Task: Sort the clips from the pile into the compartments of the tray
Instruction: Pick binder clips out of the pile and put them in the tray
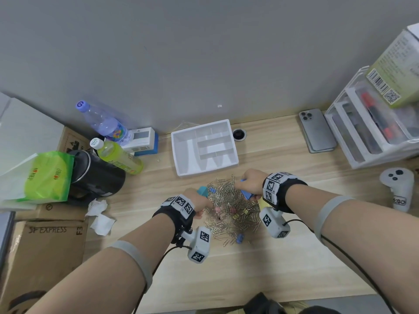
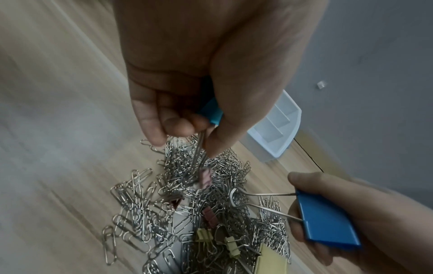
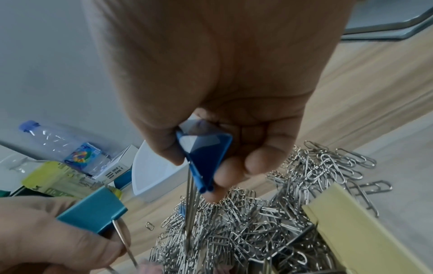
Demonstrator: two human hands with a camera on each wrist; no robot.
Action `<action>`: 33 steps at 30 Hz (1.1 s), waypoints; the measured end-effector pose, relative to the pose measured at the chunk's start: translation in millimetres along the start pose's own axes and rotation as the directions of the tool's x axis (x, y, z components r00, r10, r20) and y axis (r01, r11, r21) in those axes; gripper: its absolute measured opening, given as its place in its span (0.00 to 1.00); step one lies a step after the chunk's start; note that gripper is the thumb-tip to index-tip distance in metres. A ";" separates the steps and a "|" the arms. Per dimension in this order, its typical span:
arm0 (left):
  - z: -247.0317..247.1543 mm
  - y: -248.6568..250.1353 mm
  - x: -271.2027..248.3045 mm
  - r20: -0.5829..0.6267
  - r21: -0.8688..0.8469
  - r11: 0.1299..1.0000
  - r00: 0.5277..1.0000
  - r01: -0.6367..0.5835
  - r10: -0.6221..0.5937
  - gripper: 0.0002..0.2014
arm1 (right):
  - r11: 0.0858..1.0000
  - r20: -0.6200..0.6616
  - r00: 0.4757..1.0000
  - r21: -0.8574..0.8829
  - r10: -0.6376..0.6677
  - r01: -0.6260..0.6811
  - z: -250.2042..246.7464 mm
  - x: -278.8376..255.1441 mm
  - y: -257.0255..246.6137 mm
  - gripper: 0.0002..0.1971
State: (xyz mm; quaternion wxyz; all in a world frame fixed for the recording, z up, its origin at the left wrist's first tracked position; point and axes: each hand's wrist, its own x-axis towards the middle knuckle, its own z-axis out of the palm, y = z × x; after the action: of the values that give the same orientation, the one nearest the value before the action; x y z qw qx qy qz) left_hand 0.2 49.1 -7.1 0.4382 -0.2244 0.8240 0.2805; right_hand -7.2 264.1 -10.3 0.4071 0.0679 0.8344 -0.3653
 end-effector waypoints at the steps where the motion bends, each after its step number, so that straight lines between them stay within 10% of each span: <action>1: 0.1 0.0 0.3 -0.009 0.014 1.000 1.000 -0.015 0.015 0.13 | 1.000 0.002 1.000 -0.007 -0.005 0.005 -0.8 0.4 -0.9 0.18; 15: -4.7 -1.4 -8.9 -0.183 -0.006 0.979 0.963 -0.202 0.198 0.21 | 0.910 0.074 0.997 -0.413 0.002 0.028 -10.9 -7.3 0.5 0.24; 23: -7.0 -0.8 -7.1 -0.095 -0.190 0.957 0.975 -0.218 0.203 0.28 | 0.997 0.325 0.945 0.071 -0.027 0.004 -14.6 -14.3 -3.1 0.17; 33: 2.9 12.4 -21.3 0.135 -0.186 0.974 0.979 -0.127 0.153 0.32 | 0.948 0.280 0.940 -0.193 -0.194 0.253 -3.5 -8.9 -29.7 0.10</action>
State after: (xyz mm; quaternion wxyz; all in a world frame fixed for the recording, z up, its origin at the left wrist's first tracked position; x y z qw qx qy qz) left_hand 5.2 62.9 12.9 0.4558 -0.1819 0.7748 0.3985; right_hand -15.7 246.6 14.0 0.4727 -0.1228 0.8127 -0.3177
